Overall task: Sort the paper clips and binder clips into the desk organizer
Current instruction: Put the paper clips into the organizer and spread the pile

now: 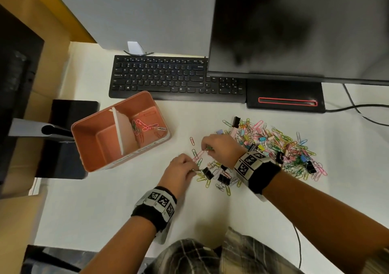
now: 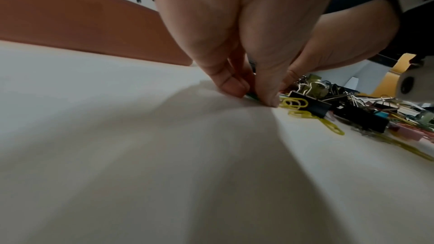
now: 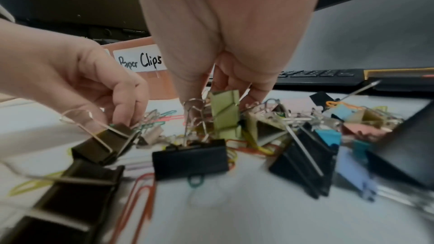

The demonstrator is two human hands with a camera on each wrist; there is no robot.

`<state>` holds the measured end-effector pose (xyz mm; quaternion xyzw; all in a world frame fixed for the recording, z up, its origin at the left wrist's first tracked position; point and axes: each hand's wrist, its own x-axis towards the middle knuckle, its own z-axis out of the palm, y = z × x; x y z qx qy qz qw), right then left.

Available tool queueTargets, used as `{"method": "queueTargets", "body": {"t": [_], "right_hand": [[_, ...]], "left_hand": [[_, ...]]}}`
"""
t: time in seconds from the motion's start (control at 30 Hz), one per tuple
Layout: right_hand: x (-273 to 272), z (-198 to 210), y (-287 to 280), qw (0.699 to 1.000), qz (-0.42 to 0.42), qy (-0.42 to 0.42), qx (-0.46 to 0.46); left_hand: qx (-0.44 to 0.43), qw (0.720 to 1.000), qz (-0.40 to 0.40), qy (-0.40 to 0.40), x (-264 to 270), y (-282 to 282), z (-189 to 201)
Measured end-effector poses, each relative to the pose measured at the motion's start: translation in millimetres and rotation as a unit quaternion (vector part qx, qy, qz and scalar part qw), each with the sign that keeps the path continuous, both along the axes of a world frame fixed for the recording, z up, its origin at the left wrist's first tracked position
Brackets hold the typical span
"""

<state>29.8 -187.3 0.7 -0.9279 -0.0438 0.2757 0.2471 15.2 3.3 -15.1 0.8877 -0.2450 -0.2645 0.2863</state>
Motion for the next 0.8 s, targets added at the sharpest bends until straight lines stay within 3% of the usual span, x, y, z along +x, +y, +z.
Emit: {"method": "queueTargets", "body": {"t": [0.27, 0.37, 0.5, 0.67, 0.8], "right_hand": [[-17.2, 7.9, -11.1, 0.995, -0.069, -0.072, 0.024], [-21.4, 20.1, -15.3, 0.988, -0.092, -0.120, 0.038], [-15.8, 49.5, -13.8, 0.982, -0.116, -0.117, 0.090], [25.8, 94.0, 22.3, 0.961, -0.098, -0.202, 0.159], [64.3, 111.7, 67.0, 0.958, -0.057, -0.209, 0.185]], "left_hand": [[-0.016, 0.996, 0.090, 0.016, 4.4, -1.9, -0.4], [-0.024, 0.994, 0.100, 0.044, 10.1, -1.7, 3.8], [-0.061, 0.987, 0.137, 0.066, 10.5, 6.5, 22.3], [-0.174, 0.959, 0.224, -0.023, 25.1, 35.2, 97.8], [-0.149, 0.928, 0.319, -0.120, 66.6, 63.8, 134.9]]}}
